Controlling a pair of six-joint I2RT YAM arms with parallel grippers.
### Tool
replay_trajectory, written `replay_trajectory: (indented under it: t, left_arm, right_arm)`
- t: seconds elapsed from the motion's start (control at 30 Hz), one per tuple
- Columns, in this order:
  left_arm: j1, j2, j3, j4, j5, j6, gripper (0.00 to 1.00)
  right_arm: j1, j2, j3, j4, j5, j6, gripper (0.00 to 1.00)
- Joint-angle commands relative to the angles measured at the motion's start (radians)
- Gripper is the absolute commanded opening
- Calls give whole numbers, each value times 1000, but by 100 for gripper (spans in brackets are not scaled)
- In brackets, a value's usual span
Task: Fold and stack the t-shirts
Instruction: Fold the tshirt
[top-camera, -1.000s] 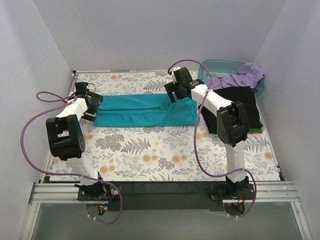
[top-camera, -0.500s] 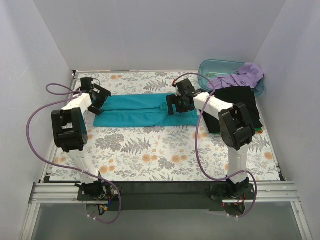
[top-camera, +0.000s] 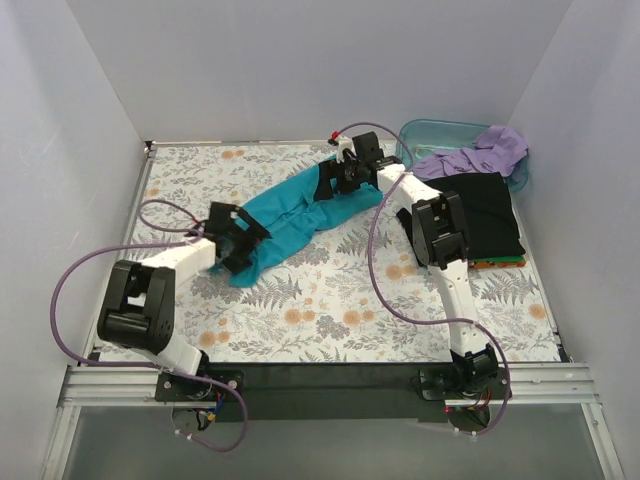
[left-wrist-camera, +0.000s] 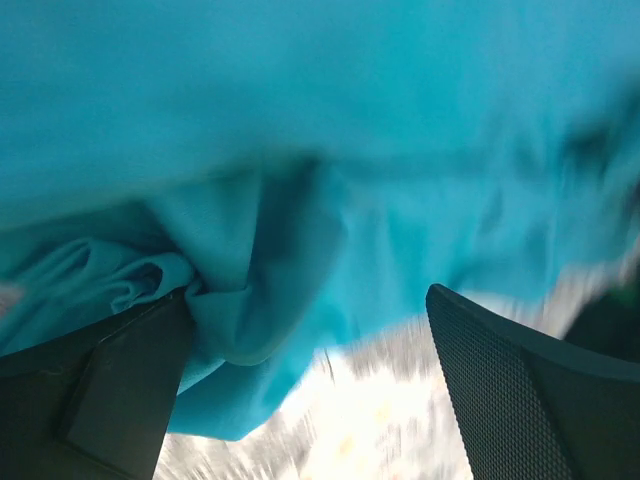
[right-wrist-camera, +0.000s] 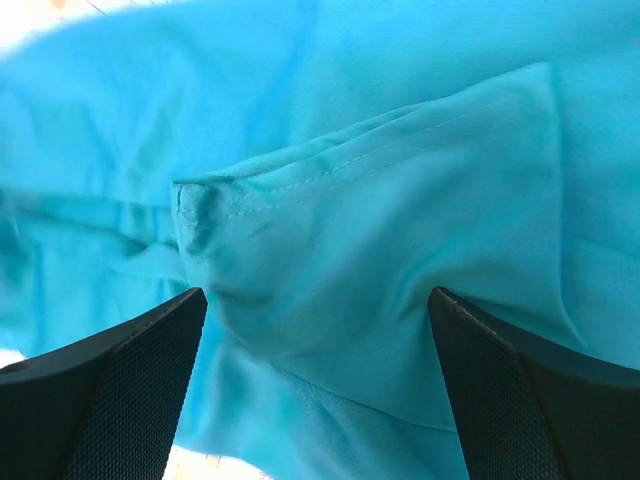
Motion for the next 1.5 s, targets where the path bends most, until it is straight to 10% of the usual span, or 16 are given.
replay_trajectory:
  t: [0.0,0.37,0.87,1.2,1.47]
  left_arm:
    - [-251,25,-208,-200,116,-140,98]
    - [-826,-67,-105,-215,28,-522,98]
    - [-917,-365,95,-459,-227,-502,98]
    - [-882,-732,-158,-681,-416,-512,98]
    - [-868,-637,-248,-660,-431,-481,90]
  right_arm:
    - [0,130,157,-10,-227,-44,98]
    - [2,284,250,367,-160,272,98]
    - [3,-159,47,349,-261,194,98]
    - [116,-901,-881,200,171,114,98]
    - [469,-1310,-1418,195,446,362,98]
